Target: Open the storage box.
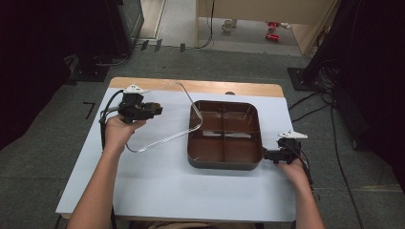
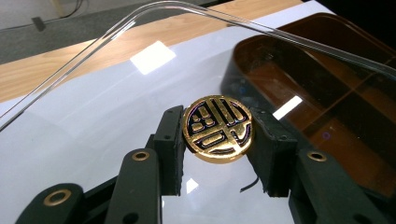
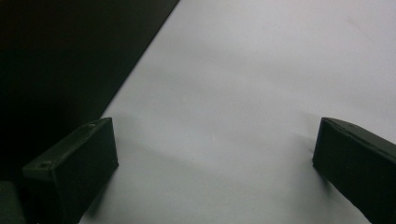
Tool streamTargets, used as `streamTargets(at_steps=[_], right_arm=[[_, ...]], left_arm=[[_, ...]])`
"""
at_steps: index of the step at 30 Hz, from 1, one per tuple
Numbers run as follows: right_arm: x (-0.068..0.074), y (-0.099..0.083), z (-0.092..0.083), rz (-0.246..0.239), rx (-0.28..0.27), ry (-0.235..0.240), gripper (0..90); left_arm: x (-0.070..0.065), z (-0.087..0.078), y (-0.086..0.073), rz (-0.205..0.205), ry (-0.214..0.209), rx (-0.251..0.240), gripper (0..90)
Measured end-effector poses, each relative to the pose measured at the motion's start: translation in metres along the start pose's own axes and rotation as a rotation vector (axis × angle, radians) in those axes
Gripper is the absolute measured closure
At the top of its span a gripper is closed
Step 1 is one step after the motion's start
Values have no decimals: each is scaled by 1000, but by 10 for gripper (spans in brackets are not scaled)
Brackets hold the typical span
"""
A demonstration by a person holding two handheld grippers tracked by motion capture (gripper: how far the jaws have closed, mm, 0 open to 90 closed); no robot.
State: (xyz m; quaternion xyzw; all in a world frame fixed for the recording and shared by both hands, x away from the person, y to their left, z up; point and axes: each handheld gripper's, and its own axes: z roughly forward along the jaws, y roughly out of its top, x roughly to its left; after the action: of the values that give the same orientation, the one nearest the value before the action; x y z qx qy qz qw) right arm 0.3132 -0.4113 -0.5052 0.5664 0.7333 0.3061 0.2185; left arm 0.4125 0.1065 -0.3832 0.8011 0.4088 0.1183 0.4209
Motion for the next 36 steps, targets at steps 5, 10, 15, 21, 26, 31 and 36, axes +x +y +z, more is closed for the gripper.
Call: streamTargets(at_steps=[5,10,15,21,26,31,36], right_arm=[[0,0,0,1,-1,-1,0],[0,0,0,0,-1,-1,0],[0,0,0,0,-1,-1,0],[0,0,0,0,-1,-2,0],[0,0,0,0,-1,-2,0],[0,0,0,0,-1,-2,0],[0,0,0,0,-1,-2,0]], left_arm=[[16,0,-7,-19,29,4,591],[32,4,-16,-49,54,22,591],[42,9,-25,-63,89,35,592],[55,22,-39,-95,117,67,591],[67,35,-51,-126,158,105,591],[69,42,-55,-113,186,121,590],[66,51,-60,-76,207,155,589]])
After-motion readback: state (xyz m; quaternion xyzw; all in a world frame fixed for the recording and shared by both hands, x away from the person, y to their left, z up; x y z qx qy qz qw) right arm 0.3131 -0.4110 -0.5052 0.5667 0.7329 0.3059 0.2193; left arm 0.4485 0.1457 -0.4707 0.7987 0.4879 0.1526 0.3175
